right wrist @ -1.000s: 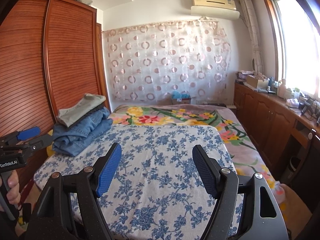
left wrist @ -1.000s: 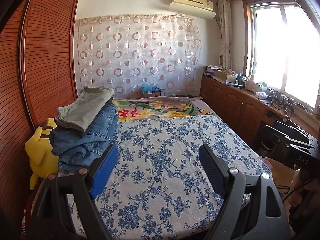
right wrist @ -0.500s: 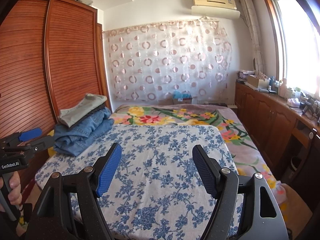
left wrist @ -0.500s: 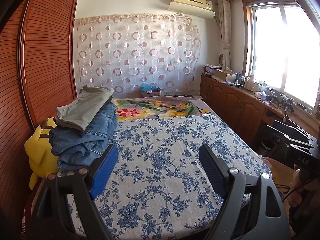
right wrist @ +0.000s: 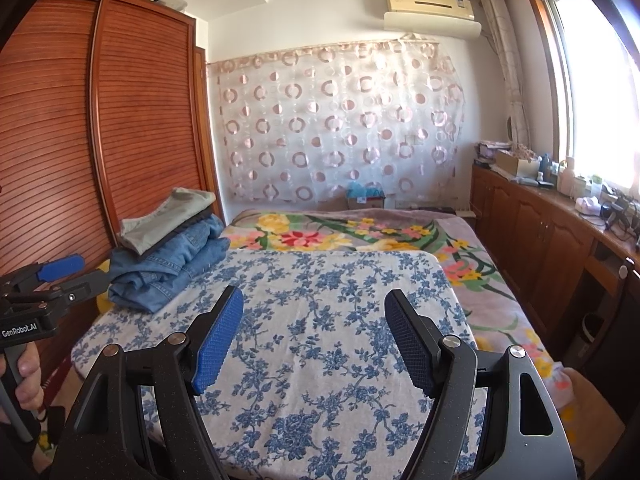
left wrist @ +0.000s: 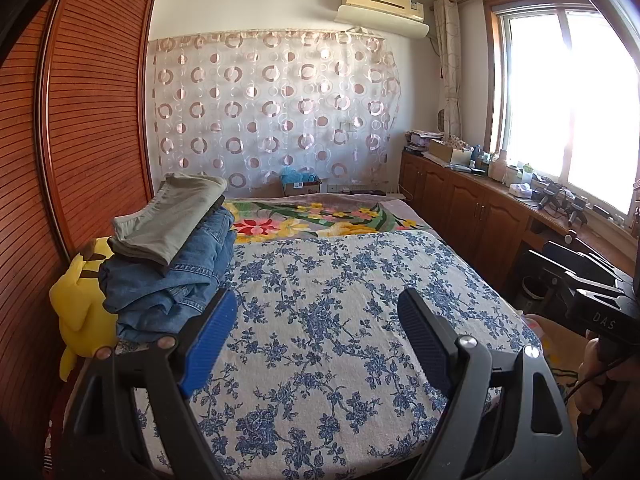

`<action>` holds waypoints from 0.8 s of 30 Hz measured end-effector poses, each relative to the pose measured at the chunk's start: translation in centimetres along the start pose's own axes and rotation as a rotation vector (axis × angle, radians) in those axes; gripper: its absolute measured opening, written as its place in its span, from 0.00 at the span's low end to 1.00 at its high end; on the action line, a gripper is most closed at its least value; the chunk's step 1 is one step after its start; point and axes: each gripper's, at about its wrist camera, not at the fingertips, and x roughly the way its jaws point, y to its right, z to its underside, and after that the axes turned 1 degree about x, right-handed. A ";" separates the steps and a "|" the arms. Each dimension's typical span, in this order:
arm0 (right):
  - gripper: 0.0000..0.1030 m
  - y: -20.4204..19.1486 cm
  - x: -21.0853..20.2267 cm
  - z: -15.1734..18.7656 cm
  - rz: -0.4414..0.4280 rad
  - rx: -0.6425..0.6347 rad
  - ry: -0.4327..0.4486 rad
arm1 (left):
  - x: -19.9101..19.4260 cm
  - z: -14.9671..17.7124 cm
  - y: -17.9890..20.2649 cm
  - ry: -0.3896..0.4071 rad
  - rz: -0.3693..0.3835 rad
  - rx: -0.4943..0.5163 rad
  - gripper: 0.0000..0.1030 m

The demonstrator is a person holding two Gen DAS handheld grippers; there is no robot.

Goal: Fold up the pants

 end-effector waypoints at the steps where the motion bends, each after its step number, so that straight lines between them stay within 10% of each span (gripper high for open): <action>1: 0.73 0.0 0.0 0.0 -0.001 0.000 0.000 | 0.0 0.0 0.0 0.000 0.000 0.000 0.81; 24: 0.73 0.0 0.0 0.0 0.000 0.000 0.000 | 0.1 -0.2 0.3 -0.001 0.002 0.000 0.81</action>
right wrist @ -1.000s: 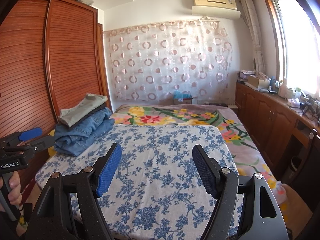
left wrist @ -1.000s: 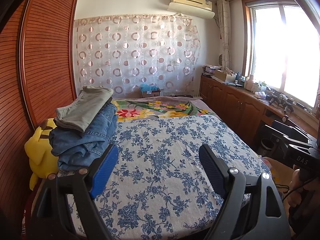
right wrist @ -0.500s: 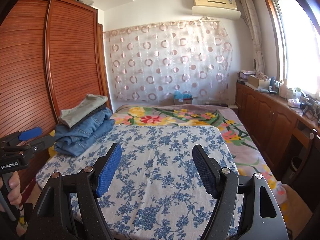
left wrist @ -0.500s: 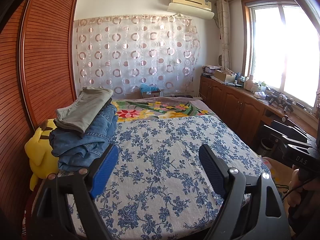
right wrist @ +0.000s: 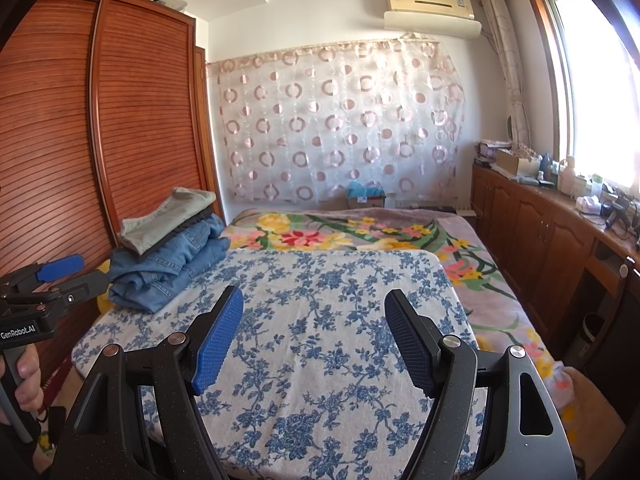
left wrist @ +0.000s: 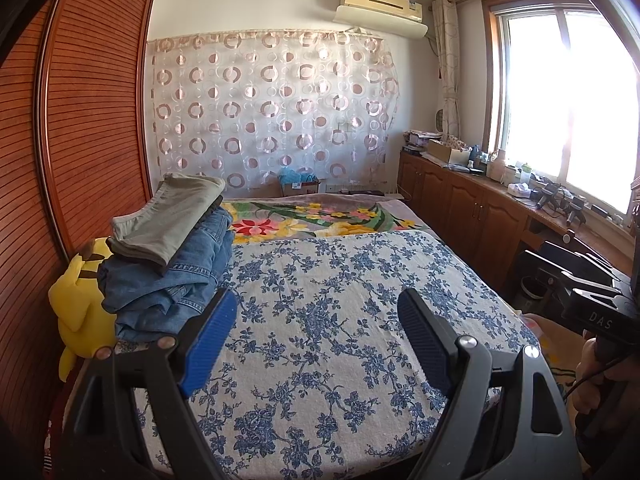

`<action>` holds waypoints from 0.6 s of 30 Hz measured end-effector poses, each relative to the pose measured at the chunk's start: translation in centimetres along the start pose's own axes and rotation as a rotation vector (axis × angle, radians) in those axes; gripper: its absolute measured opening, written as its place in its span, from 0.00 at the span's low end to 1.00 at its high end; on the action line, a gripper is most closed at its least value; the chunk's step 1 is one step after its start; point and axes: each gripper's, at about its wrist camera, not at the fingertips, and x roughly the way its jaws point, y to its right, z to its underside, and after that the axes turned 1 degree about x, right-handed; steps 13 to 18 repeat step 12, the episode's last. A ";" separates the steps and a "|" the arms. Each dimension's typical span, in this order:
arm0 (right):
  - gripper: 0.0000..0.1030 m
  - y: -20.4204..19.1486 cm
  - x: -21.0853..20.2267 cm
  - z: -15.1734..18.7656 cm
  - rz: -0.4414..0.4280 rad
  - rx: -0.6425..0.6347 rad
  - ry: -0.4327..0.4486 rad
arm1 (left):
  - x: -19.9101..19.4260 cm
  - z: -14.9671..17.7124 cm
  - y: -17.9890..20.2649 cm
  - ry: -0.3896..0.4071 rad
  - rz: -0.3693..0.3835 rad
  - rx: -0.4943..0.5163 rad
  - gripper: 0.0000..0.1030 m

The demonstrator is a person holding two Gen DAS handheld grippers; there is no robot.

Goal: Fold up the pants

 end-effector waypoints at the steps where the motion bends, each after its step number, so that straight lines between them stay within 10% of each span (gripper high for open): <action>1: 0.73 0.0 0.1 0.0 0.000 0.000 0.000 | 0.0 0.0 0.0 0.000 0.001 0.000 0.81; 18: 0.73 0.0 0.0 0.0 0.000 0.000 -0.001 | -0.1 -0.1 0.2 -0.001 0.001 0.002 0.81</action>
